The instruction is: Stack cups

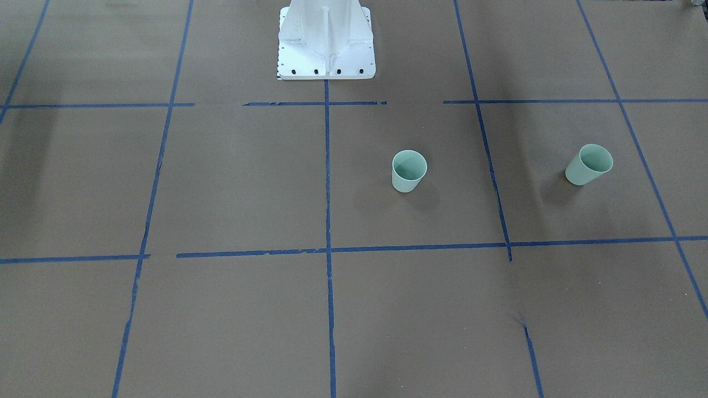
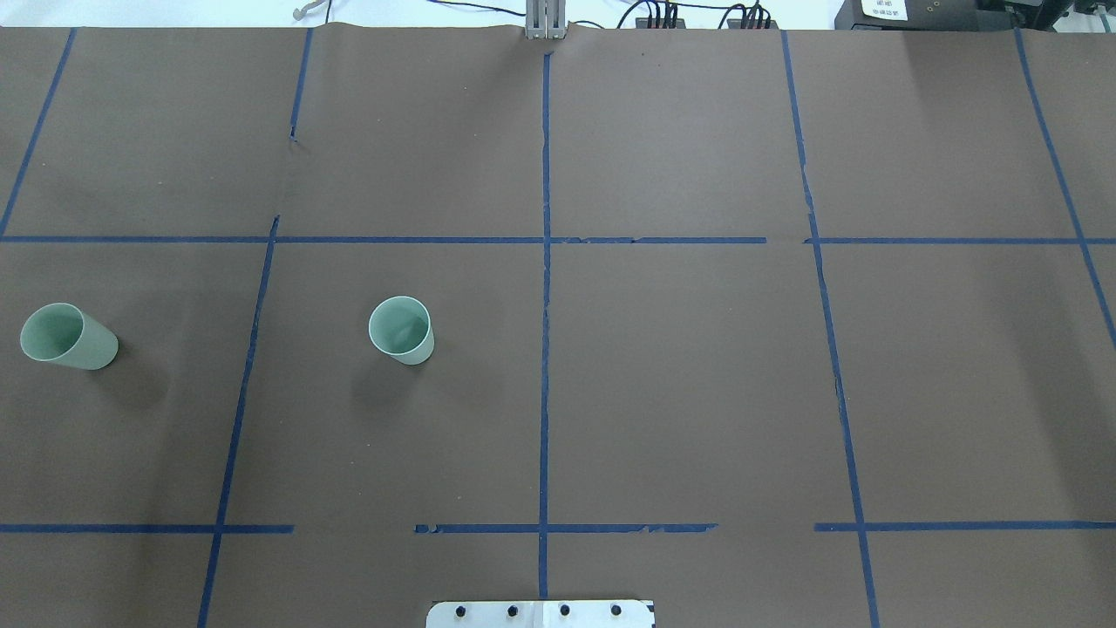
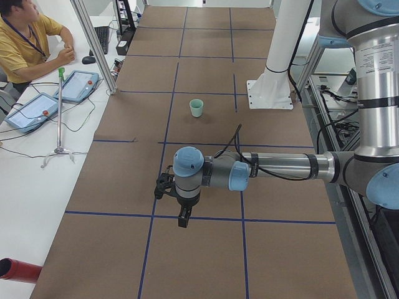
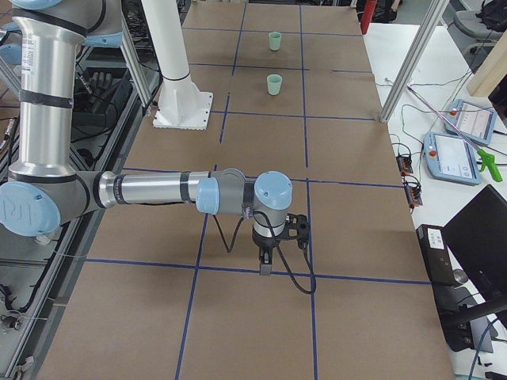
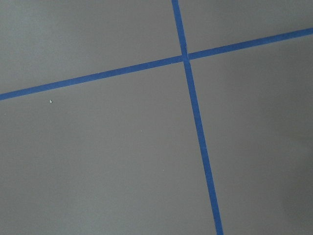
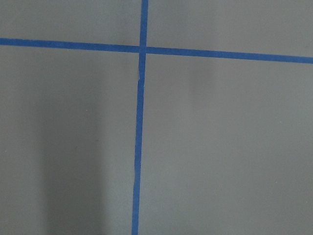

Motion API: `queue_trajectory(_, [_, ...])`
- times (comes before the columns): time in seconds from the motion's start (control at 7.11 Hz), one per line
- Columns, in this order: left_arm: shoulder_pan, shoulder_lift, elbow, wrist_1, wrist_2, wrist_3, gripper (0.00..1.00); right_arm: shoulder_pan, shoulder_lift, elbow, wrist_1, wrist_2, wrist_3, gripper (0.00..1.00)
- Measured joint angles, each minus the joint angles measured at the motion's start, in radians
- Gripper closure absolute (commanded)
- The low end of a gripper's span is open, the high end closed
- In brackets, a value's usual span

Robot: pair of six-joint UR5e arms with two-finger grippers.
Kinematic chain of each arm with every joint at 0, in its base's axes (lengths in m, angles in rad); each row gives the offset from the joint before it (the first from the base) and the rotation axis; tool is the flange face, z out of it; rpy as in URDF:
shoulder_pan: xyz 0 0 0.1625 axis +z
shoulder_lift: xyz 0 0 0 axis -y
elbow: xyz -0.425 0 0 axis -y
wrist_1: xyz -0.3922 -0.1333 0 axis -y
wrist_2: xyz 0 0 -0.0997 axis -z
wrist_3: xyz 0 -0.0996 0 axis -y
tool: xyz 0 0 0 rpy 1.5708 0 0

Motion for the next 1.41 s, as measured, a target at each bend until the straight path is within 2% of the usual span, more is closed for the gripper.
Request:
queue_trajectory(0.56, [0.003, 0.0, 0.018, -0.011, -0.013, 0.001, 0.0, 0.0, 0.0, 0.0, 0.0, 0.0, 0.0, 0.0])
queue_trajectory(0.84, [0.029, -0.007, 0.017, -0.072, -0.135, -0.064, 0.0, 0.0, 0.0, 0.0, 0.0, 0.0, 0.0, 0.0])
queue_trajectory(0.98, [0.088, -0.01, 0.013, -0.122, -0.168, -0.179, 0.0, 0.0, 0.0, 0.0, 0.0, 0.0, 0.0, 0.0])
queue_trajectory(1.12, [0.169, -0.012, 0.009, -0.209, -0.159, -0.338, 0.0, 0.0, 0.001, 0.0, 0.0, 0.0, 0.0, 0.0])
queue_trajectory(1.41, [0.303, -0.013, 0.016, -0.393, -0.074, -0.614, 0.0, 0.0, 0.001, 0.0, 0.0, 0.0, 0.0, 0.0])
